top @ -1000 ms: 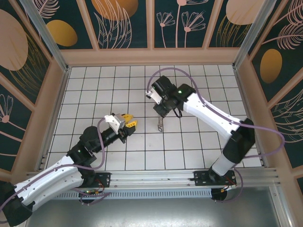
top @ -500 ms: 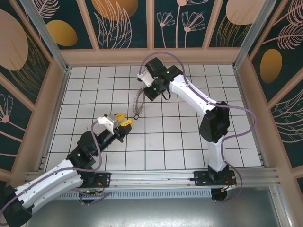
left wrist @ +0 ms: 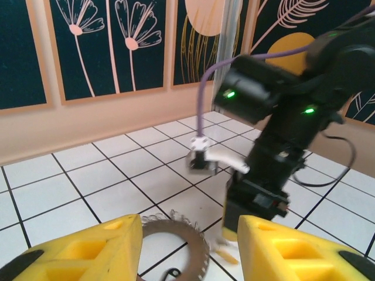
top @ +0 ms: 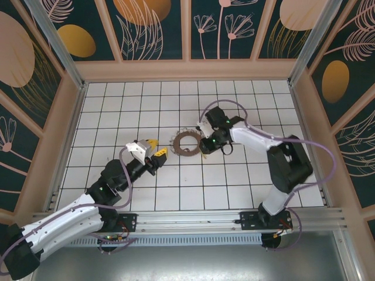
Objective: Put the keys on the keyring
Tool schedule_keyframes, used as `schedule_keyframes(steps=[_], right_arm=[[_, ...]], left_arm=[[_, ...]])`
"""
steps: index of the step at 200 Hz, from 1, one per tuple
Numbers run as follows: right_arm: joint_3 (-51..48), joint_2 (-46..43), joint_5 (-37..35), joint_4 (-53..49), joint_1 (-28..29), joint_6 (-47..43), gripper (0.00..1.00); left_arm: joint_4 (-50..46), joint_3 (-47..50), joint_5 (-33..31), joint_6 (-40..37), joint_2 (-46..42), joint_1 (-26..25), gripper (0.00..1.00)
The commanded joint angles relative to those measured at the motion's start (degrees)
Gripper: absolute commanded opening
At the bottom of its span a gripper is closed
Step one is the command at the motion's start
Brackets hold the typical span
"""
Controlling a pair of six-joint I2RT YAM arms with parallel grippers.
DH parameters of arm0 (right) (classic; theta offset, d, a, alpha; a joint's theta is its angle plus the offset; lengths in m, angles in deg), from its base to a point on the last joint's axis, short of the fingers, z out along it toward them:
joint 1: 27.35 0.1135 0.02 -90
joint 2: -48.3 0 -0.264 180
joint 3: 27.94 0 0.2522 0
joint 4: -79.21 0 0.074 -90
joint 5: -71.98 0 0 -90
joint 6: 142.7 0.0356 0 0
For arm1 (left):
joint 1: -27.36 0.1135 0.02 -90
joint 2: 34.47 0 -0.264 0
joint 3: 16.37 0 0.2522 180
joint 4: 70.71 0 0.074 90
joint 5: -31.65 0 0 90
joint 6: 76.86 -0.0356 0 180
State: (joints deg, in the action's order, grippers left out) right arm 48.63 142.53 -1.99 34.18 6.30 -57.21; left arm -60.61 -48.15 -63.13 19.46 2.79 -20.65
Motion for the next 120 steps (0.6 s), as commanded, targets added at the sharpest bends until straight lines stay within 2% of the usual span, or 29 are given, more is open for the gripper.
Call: schedule_keyframes(steps=[1,16,40,44,50,52,56,58,62,65,86,113,120], right_arm=[[-6.14,-6.86,0.18,8.8,-0.66,5.21,0.33],[-9.14,-9.82,-0.33,10.23,-1.37,6.67,0.43],[-11.9,-14.59,-3.52,12.48,-1.98,7.85,0.66],[-12.39,-15.51,-4.06,13.17,-2.0,8.05,0.74],[-13.13,-17.01,-4.78,14.43,-1.99,8.28,0.96],[-13.5,-17.51,-5.07,15.02,-1.98,8.38,0.98],[-14.21,-18.67,-5.67,16.19,-3.51,8.68,0.99],[-14.62,-19.27,-5.91,16.75,-3.92,8.78,0.99],[-15.59,-20.58,-6.43,18.2,-4.46,9.1,0.99],[-16.39,-21.52,-6.71,19.33,-4.85,9.36,0.99],[-23.65,-30.25,-10.68,29.3,-8.42,10.3,0.99],[-35.36,-42.37,-16.55,42.68,-14.92,11.52,0.99],[-38.35,-45.31,-20.05,45.91,-16.51,11.82,0.99]], left_arm=[[3.2,-2.69,1.58,0.77,2.02,-0.2,0.49],[3.65,-3.34,2.27,1.29,4.05,-0.18,0.52],[3.92,-4.58,2.46,2.57,7.24,-0.18,0.57],[3.88,-4.85,2.03,2.87,7.86,-0.19,0.59],[3.41,-5.36,1.27,3.31,8.85,-0.23,0.62],[3.15,-5.6,0.84,3.44,9.21,-0.22,0.63],[2.56,-6.06,0.02,3.91,10.0,-0.11,0.67],[2.32,-6.28,-0.48,4.12,10.31,-0.14,0.72],[1.78,-6.72,-1.18,4.65,10.98,-0.01,0.94],[1.5,-7.1,-1.69,4.92,11.5,0.08,0.98],[-0.17,-8.7,-4.04,8.62,16.01,3.36,0.99],[-0.9,-8.94,0.53,17.12,20.04,16.62,0.99],[-1.99,-9.43,1.3,17.98,20.7,19.79,0.99]])
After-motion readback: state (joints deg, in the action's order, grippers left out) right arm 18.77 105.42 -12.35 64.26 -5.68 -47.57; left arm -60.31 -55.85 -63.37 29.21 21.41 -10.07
